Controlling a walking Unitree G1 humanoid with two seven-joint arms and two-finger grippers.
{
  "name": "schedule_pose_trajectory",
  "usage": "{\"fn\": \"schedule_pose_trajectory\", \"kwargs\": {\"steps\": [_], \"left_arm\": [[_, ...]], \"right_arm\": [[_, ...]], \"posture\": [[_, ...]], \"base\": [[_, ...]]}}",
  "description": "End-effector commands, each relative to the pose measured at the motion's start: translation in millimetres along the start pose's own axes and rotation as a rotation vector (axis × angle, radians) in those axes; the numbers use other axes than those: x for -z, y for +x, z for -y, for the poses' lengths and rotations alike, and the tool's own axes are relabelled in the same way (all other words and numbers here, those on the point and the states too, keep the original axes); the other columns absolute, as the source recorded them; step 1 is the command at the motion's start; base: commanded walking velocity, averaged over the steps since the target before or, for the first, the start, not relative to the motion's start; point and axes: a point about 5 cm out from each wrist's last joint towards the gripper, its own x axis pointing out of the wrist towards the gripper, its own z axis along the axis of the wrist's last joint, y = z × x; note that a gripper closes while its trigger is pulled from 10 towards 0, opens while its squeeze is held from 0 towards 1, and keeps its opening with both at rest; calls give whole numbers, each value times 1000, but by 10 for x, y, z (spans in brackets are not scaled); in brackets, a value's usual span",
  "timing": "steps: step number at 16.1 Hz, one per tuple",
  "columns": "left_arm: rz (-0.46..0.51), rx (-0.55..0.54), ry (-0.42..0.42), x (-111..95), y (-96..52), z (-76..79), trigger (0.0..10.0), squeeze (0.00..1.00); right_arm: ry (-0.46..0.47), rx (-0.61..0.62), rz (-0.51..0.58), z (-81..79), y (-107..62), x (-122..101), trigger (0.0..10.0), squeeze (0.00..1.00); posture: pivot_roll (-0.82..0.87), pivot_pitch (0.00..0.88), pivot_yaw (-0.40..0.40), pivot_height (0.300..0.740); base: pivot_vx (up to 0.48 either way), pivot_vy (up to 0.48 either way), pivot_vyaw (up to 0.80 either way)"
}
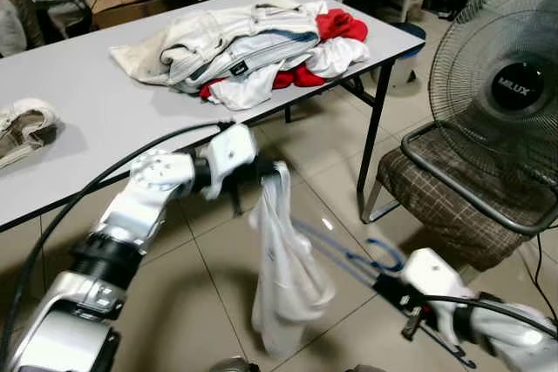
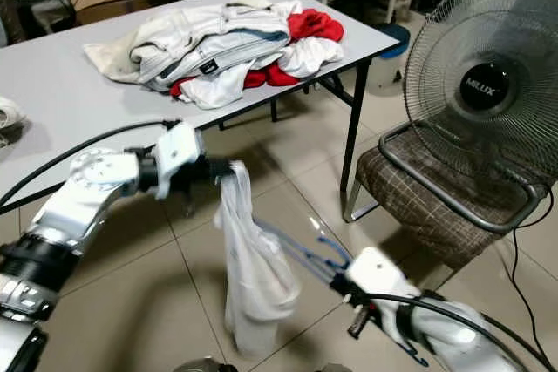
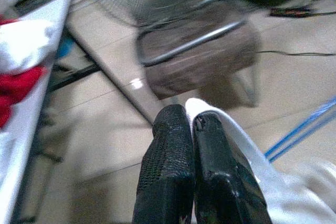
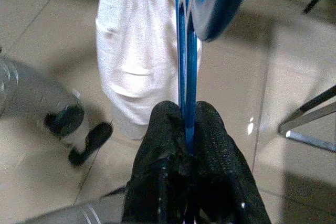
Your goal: Hang hanger
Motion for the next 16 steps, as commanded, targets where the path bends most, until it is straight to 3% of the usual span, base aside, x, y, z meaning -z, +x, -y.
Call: {"fn": "schedule_pose_trajectory", "kwargs": {"steps": [1, 4, 6, 12, 16], "left_arm": [[-8, -88, -12, -28, -20, -104, 0, 0], [32, -102, -49, -48, 57, -31, 0, 0], [51, -114, -53, -89, 133, 23, 0, 0], [56, -163, -55, -121, 149, 41, 0, 0], [47, -218, -48, -116, 157, 2, 0, 0]], "right_arm": [[-6, 5, 46, 4, -51, -101, 10000, 0], [-3, -20, 79, -100, -99, -149, 10000, 0], [31, 24, 108, -77, -94, -205, 10000, 0], [103, 86, 186, -45, -53, -366, 10000, 0], [189, 84, 231, -213, 10, -442, 10000, 0]], "posture": [[-92, 32, 123, 740], [-100, 37, 126, 740], [-102, 39, 125, 740], [-98, 29, 107, 740], [-105, 21, 105, 740]], "base": [[0, 0, 0], [0, 0, 0], [0, 0, 0], [0, 0, 0], [0, 0, 0]]}}
